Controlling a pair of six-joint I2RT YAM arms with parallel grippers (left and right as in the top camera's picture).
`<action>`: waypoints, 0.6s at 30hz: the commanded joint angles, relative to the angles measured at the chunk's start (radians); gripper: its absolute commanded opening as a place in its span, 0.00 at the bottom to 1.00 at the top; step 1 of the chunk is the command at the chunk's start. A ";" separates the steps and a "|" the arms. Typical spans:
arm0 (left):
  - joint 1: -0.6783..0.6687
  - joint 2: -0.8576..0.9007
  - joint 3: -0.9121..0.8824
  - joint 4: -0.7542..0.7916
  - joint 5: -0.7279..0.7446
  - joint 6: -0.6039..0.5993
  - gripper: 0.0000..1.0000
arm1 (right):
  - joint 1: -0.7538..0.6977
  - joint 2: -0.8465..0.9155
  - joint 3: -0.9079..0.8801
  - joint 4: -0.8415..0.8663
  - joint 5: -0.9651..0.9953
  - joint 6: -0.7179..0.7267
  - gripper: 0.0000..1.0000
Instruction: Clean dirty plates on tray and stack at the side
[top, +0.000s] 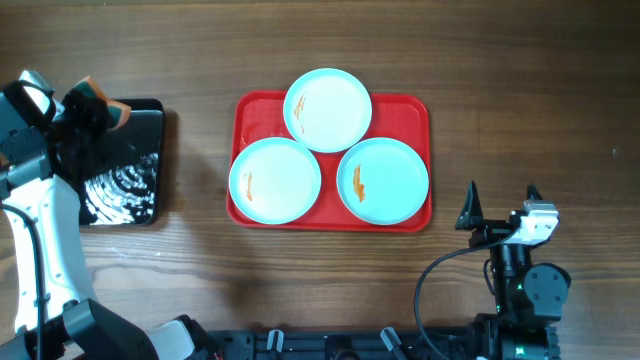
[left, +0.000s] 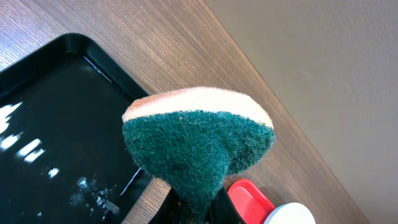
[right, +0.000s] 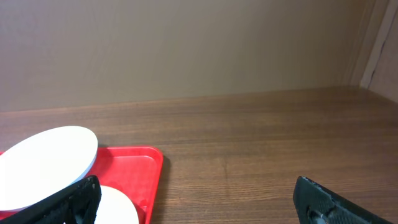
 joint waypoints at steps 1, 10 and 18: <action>0.005 0.006 0.013 0.000 0.023 0.002 0.04 | -0.005 -0.003 -0.006 0.006 -0.016 0.008 1.00; 0.005 -0.025 0.013 0.000 0.023 0.002 0.04 | -0.005 -0.003 -0.006 0.006 -0.016 0.007 1.00; 0.004 -0.015 -0.021 -0.050 -0.290 0.040 0.04 | -0.005 -0.003 -0.006 0.006 -0.016 0.008 1.00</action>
